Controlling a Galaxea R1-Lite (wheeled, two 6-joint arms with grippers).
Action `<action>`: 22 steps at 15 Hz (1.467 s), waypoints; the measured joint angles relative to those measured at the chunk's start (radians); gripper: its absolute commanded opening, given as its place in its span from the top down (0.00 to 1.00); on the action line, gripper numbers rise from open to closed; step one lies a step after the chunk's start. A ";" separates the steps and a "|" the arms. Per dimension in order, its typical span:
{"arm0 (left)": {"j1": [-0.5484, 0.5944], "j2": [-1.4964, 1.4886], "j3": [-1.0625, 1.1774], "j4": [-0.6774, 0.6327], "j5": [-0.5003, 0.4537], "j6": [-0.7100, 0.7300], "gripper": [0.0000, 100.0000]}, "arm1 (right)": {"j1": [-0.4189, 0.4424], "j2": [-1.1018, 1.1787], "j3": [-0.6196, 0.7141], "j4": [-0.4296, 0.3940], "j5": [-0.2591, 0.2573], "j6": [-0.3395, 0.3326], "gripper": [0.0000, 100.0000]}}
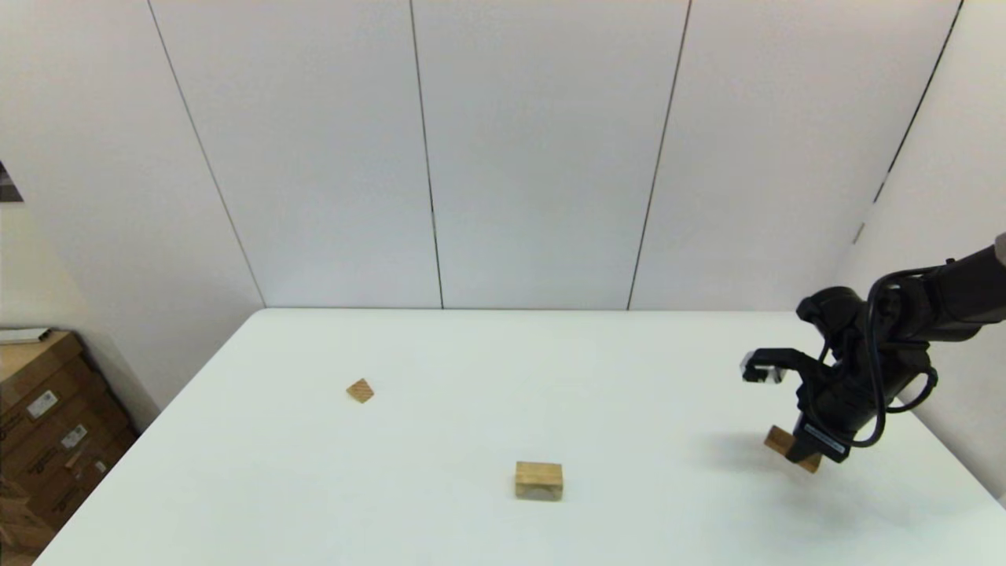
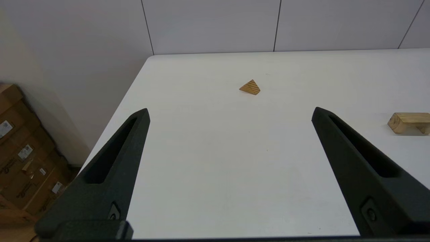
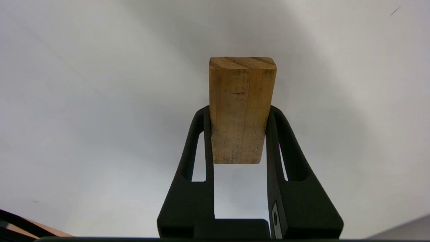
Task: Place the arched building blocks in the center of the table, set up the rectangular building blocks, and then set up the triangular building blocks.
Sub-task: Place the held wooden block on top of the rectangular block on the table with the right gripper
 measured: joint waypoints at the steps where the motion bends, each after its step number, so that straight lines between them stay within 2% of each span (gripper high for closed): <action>1: 0.000 0.000 0.000 0.000 0.000 0.000 0.00 | 0.011 -0.012 -0.004 0.001 0.001 -0.002 1.00; 4: 0.000 0.000 0.000 -0.001 0.000 0.000 0.00 | 0.052 -0.048 -0.023 0.007 0.005 -0.039 1.00; 8: 0.000 0.000 0.000 0.000 0.000 0.000 0.00 | 0.113 -0.087 -0.037 0.011 0.069 -0.117 1.00; 15: 0.000 0.000 0.000 0.000 0.000 0.000 0.00 | 0.246 -0.128 -0.039 0.027 0.073 -0.229 1.00; 19: 0.001 0.000 0.000 0.000 0.000 0.000 0.00 | 0.306 -0.134 -0.040 0.029 0.073 -0.343 1.00; 22: 0.000 0.000 0.000 0.000 0.000 0.000 0.00 | 0.365 -0.132 -0.054 0.029 0.072 -0.359 1.00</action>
